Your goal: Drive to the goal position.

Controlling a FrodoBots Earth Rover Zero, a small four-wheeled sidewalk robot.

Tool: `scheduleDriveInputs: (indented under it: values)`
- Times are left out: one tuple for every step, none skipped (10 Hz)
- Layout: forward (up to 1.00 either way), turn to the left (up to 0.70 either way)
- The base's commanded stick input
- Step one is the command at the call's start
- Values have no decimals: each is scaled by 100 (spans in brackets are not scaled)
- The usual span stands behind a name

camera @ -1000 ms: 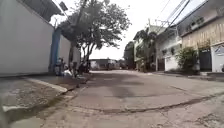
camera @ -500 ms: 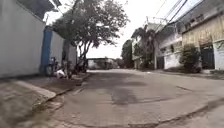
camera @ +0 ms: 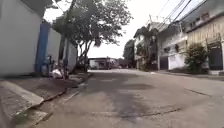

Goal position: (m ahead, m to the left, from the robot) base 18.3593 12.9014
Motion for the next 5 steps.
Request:
scheduleDriveInputs:
  values:
    - [85, 0]
    - [85, 0]
    - [85, 0]
    - [85, 0]
    - [85, 0]
